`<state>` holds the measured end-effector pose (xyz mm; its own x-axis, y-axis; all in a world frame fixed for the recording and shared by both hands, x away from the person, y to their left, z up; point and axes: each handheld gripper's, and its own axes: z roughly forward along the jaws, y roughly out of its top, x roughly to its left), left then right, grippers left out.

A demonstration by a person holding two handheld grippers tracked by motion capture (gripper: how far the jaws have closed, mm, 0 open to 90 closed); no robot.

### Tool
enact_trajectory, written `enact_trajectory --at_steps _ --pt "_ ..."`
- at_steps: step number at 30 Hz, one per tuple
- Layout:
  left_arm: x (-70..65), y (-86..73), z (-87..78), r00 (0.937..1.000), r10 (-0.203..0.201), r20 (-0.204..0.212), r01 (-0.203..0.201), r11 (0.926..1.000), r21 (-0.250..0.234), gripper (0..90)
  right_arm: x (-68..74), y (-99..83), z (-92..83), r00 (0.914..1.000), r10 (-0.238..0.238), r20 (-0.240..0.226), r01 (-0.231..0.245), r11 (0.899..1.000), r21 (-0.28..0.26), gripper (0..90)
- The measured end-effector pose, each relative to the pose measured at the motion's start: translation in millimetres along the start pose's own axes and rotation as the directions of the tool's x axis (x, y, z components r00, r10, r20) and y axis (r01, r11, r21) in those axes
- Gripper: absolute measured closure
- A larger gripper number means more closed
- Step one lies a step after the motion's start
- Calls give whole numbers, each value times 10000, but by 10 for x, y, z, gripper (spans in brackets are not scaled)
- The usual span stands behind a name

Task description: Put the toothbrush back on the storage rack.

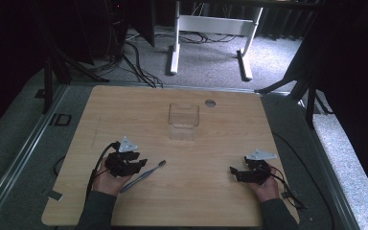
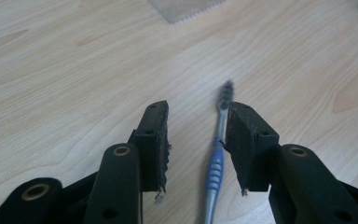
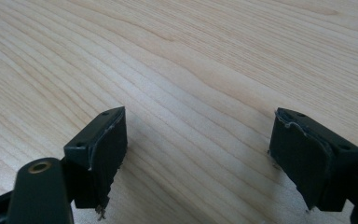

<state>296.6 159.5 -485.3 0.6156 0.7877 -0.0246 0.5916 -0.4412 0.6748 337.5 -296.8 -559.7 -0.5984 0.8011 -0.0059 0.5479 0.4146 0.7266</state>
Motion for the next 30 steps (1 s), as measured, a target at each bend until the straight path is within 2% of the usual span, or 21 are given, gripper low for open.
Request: enact_trajectory --at_steps 4,8,9,10,11,15,17,22,30 --pt "-68 42 16 9987 497 114 -501 9981 351 615 0 0 0 10000 -4 -2 4 10000 -5 187" --pt "-106 57 48 9970 747 191 -757 9950 649 619 -1 0 1 10000 -12 -2 12 10000 -8 187" --pt "-131 67 75 9956 917 208 -932 9916 894 619 0 0 0 10000 -9 -3 9 10000 -6 187" --pt "-131 67 75 9956 917 208 -932 9916 894 617 0 0 0 10000 -9 -3 9 10000 -6 187" --pt "-150 81 99 9947 992 253 -1015 9881 1154 615 -1 0 1 10000 -13 -4 13 10000 -9 187" --pt "-175 121 124 9909 1318 279 -1346 9775 1622 615 -1 0 1 10000 -14 -4 14 10000 -9 187" --pt "-177 132 130 9899 1386 282 -1414 9756 1678 615 -1 0 1 10000 -12 -5 12 10000 -9 187" --pt "-200 200 145 9852 1683 323 -1713 9615 2150 637 0 1 1 10000 7 -8 -7 10000 -15 187" --pt "-202 245 161 9838 1749 383 -1789 9529 2450 641 0 0 1 10000 3 -5 -3 10000 -15 187"
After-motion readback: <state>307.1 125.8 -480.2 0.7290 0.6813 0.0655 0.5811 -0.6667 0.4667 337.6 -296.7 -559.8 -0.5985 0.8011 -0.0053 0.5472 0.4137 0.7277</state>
